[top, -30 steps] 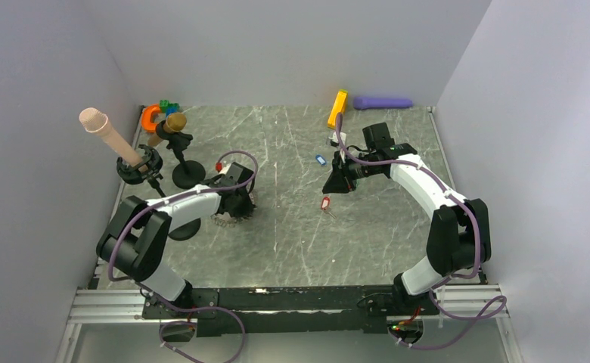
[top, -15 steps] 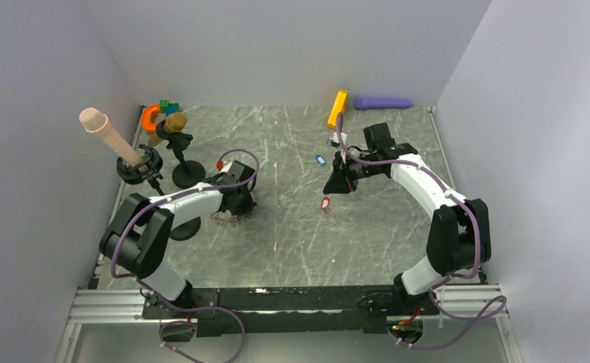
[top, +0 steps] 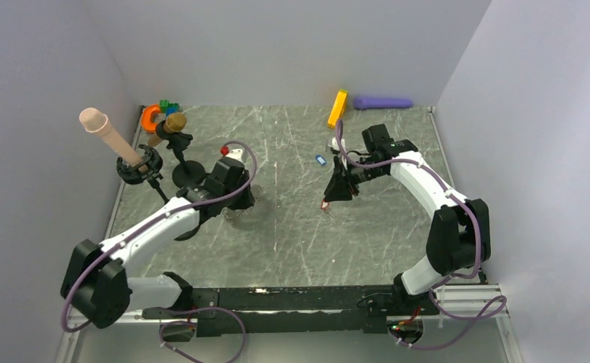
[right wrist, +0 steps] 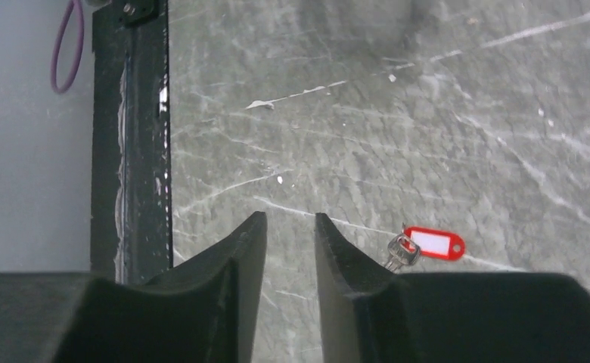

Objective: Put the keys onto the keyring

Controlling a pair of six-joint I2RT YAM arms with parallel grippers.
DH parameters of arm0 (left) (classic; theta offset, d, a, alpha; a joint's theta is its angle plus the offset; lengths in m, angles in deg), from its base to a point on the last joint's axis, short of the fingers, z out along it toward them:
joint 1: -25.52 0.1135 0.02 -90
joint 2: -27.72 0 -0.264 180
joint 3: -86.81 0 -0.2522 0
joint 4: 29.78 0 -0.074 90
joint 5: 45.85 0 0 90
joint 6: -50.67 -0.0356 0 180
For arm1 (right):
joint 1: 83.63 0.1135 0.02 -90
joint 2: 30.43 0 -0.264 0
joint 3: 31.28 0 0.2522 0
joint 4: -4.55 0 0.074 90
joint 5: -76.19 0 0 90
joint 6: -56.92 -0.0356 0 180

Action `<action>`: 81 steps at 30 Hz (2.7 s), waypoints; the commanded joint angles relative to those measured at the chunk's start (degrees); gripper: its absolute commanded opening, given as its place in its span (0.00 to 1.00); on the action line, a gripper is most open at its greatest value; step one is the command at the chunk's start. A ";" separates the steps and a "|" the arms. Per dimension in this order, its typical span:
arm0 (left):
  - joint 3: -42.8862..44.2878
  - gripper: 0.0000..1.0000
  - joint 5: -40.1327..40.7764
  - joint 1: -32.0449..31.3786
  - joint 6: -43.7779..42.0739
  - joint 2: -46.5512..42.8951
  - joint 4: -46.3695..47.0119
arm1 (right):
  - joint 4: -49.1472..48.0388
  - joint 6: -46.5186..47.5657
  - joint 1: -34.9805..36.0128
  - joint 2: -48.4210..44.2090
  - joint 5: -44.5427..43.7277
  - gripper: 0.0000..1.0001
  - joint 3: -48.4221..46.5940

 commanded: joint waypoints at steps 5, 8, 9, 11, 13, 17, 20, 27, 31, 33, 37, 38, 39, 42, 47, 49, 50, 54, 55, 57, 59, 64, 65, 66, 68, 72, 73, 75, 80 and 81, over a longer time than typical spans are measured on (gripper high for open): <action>6.71 0.00 -4.99 -6.42 -31.09 -11.38 -10.34 | 28.93 48.11 3.91 1.75 10.82 0.65 -12.40; 9.80 0.00 -3.79 -10.05 -40.88 -14.49 -13.10 | 35.59 57.31 7.38 5.03 11.55 0.69 -20.32; 10.81 0.00 -3.90 -10.83 -43.47 -15.08 -13.73 | 36.05 56.51 9.07 6.31 11.26 0.69 -23.04; 12.71 0.00 -5.35 -12.01 -47.89 -15.86 -15.39 | 37.47 56.46 11.61 8.09 11.78 0.68 -26.75; 13.76 0.00 -6.03 -13.30 -52.61 -16.57 -16.36 | 36.92 54.83 13.24 8.78 13.44 0.67 -28.31; 14.29 0.00 -6.96 -15.98 -58.90 -18.47 -16.13 | 27.69 43.26 16.42 7.78 14.78 0.62 -28.49; 13.92 0.00 -8.36 -17.99 -62.21 -20.63 -13.52 | 13.44 25.48 18.38 4.72 14.55 0.57 -25.49; 11.93 0.00 -12.01 -20.32 -61.84 -23.77 -8.46 | -27.49 -13.12 21.62 -4.95 11.10 0.51 -10.54; 8.84 0.00 -12.77 -21.29 -58.92 -25.50 -4.66 | -31.60 -16.27 23.76 -5.41 11.61 0.44 -9.13; 6.94 0.00 -13.20 -21.55 -57.22 -26.60 -2.17 | -31.96 -16.41 24.52 -5.81 12.08 0.42 -8.89; 3.57 0.00 -13.59 -22.17 -54.16 -28.65 2.42 | -29.03 -13.72 26.22 -6.27 12.35 0.37 -8.70; 3.02 0.00 -13.33 -22.40 -53.58 -29.10 3.06 | -28.29 -13.02 26.32 -6.46 12.28 0.36 -8.31; 2.43 0.00 -13.11 -22.59 -53.17 -29.49 3.69 | -27.93 -12.46 26.45 -6.52 12.05 0.34 -7.84; 1.03 0.00 -12.78 -23.04 -52.00 -30.48 5.07 | -27.37 -11.38 26.50 -6.84 11.53 0.31 -6.27; 0.57 0.00 -12.11 -23.70 -51.09 -31.21 5.36 | -25.92 -9.40 26.59 -6.69 11.12 0.29 -5.17; 0.51 0.00 -12.02 -23.81 -50.88 -31.41 5.36 | -25.91 -9.12 26.59 -6.63 10.84 0.28 -4.86; 0.44 0.00 -11.97 -23.88 -50.79 -31.48 5.43 | -25.97 -9.14 26.57 -6.62 10.77 0.28 -4.70; -0.06 0.00 -11.53 -24.00 -50.33 -31.90 6.02 | -25.49 -8.47 26.55 -6.45 10.80 0.26 -4.65; -0.37 0.00 -11.38 -24.00 -50.18 -32.15 6.32 | -25.34 -8.36 26.61 -6.52 10.77 0.25 -4.58; -1.03 0.00 -11.13 -24.01 -49.83 -32.68 6.93 | -24.85 -7.80 26.67 -6.52 10.88 0.23 -4.47; -1.75 0.00 -10.74 -23.98 -49.41 -33.40 7.57 | -24.22 -7.31 26.65 -6.47 11.20 0.20 -4.39; -3.57 0.00 -10.04 -23.98 -48.47 -35.30 9.14 | -23.96 -6.93 26.77 -6.87 10.99 0.19 -3.92; -3.94 0.00 -10.09 -24.00 -48.38 -35.59 9.37 | -24.00 -6.92 26.72 -6.95 10.97 0.19 -3.87; -4.19 0.00 -10.08 -23.99 -48.10 -35.90 9.60 | -24.15 -7.16 26.77 -7.03 11.09 0.19 -3.78; -4.64 0.00 -10.17 -23.99 -47.86 -36.19 9.89 | -24.76 -7.71 26.75 -7.05 11.42 0.19 -3.78; -5.30 0.00 -10.62 -23.98 -47.29 -36.06 10.93 | -26.22 -9.12 27.27 -6.63 11.38 0.20 -3.84; -5.33 0.00 -10.74 -23.98 -47.31 -35.99 11.12 | -26.36 -9.20 27.34 -6.55 11.30 0.20 -3.82; -5.46 0.00 -10.85 -23.98 -47.25 -35.73 11.61 | -26.70 -9.61 27.53 -6.44 11.39 0.20 -3.86; -5.97 0.00 -11.01 -24.05 -46.86 -35.38 12.99 | -26.37 -9.46 28.04 -6.39 11.32 0.18 -3.95; -6.14 0.00 -11.03 -23.99 -46.74 -35.42 13.35 | -26.21 -9.32 28.06 -6.33 11.23 0.16 -3.95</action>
